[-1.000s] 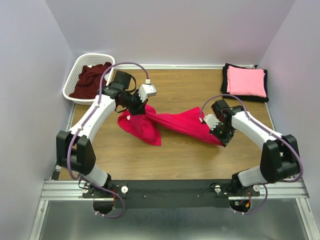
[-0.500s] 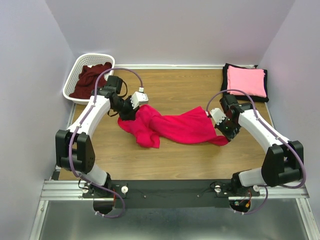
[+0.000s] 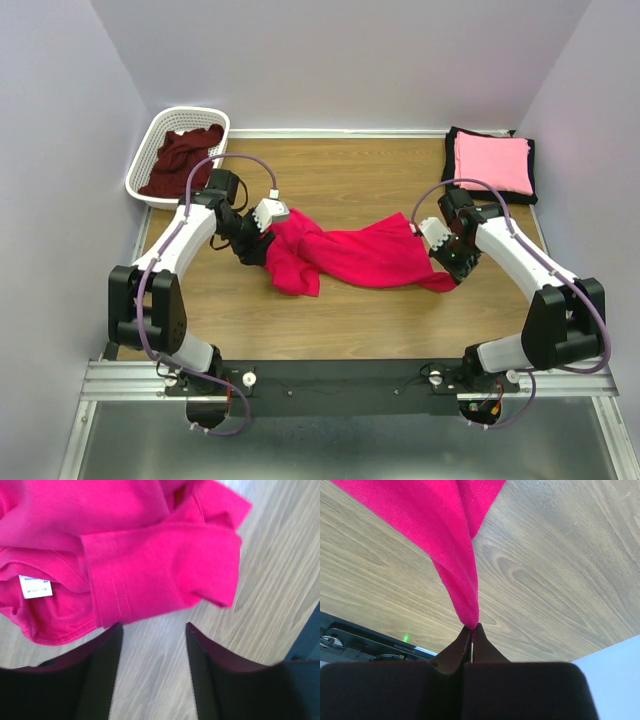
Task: Fold and stack the t-shirts
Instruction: Flatten the tshirt out
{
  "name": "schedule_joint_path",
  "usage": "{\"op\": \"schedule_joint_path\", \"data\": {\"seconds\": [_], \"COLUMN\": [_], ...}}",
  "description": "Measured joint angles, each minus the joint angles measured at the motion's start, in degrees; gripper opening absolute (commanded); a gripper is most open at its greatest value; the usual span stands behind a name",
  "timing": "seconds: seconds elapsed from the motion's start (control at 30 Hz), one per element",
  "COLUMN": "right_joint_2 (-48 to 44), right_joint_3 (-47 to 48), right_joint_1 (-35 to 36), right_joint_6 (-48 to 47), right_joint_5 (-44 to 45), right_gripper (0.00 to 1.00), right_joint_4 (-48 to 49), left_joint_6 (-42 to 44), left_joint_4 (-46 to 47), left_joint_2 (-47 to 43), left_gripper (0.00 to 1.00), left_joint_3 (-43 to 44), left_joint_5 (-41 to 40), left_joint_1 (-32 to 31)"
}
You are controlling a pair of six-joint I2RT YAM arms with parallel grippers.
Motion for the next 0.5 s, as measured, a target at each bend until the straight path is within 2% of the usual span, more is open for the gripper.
{"op": "schedule_joint_path", "data": {"seconds": [0.2,0.23,0.27,0.33,0.37,0.5], "right_joint_2": [0.0,0.0,0.0,0.0,0.0,0.0], "right_joint_3": [0.0,0.0,0.0,0.0,0.0,0.2], "right_joint_1": [0.0,0.0,0.0,0.0,0.0,-0.8], "right_joint_6": [0.0,0.0,0.0,0.0,0.0,-0.1], "right_joint_5": [0.0,0.0,0.0,0.0,0.0,0.0], "right_gripper": [0.01,0.00,0.00,0.01,0.00,0.01], "right_joint_4": [-0.1,-0.1,-0.1,-0.2,-0.2,-0.2], "left_joint_6": [-11.0,-12.2,-13.2,-14.9,-16.2,-16.9], "left_joint_4": [7.2,8.1,8.5,9.1,9.4,7.0], "left_joint_2": [4.1,5.8,6.8,9.8,11.0,14.3], "left_gripper": [0.61,0.57,0.36,0.10,0.00,0.00], "left_joint_3": [-1.3,-1.3,-1.3,-1.0,-0.7,6.4], "left_joint_5": [-0.1,0.0,0.0,0.3,0.5,1.0], "left_joint_1": [-1.6,-1.7,-1.8,-2.1,-2.1,-2.5]}}
